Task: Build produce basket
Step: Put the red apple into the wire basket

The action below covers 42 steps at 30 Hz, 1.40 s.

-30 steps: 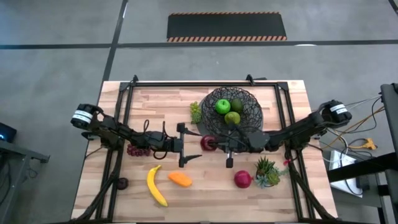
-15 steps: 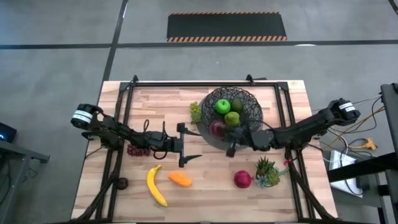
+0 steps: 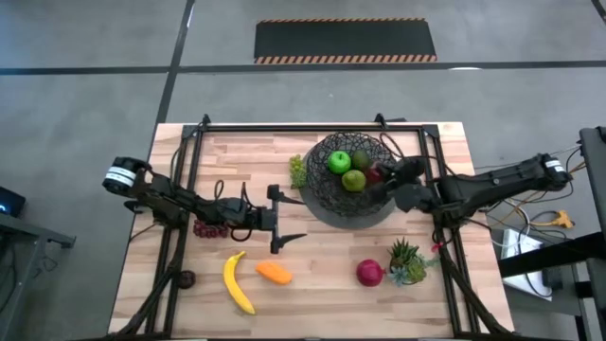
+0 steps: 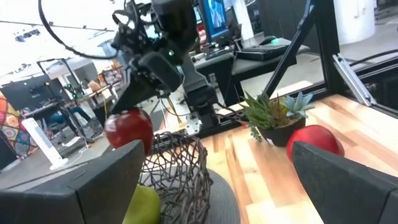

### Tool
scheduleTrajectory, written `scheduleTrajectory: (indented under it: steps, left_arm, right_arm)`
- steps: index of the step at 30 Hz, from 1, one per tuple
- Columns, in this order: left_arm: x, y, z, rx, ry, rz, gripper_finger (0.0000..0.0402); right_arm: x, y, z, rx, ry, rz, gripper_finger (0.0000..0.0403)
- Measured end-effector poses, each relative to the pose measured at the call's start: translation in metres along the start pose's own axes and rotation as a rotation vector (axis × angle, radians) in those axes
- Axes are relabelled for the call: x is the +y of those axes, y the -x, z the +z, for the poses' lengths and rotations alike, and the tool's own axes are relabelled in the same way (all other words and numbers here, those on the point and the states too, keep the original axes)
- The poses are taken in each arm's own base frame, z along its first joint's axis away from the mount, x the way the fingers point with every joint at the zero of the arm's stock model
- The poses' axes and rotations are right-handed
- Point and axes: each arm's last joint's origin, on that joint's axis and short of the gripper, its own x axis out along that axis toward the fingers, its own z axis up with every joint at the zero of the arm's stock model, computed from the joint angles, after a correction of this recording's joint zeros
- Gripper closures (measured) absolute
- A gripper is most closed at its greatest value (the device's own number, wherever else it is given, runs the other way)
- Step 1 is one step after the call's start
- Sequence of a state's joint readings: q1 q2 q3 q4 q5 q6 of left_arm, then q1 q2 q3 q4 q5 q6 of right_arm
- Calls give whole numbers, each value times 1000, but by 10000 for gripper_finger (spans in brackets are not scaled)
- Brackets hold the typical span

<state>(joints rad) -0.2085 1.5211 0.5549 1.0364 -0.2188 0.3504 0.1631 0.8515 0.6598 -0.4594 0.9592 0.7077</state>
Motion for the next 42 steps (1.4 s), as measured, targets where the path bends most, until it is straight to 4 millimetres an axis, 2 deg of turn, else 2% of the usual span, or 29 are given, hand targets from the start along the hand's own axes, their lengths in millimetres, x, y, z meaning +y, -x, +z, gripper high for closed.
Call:
scheduleTrajectory:
  steps: [6,20,31,42]
  left_arm:
    - [3,1,2,-9,-12,12,12]
    - [3,1,3,-8,-11,13,12]
    - [3,1,2,-8,-11,13,12]
    - [3,1,2,-8,-20,13,12]
  right_arm:
    - [-9,2,-9,66,-41,-27,394]
    - [-3,-6,-17,94,7,-54,394]
    - [-3,-11,-28,80,-82,-110,394]
    - [7,-23,-38,39,-91,-173,394]
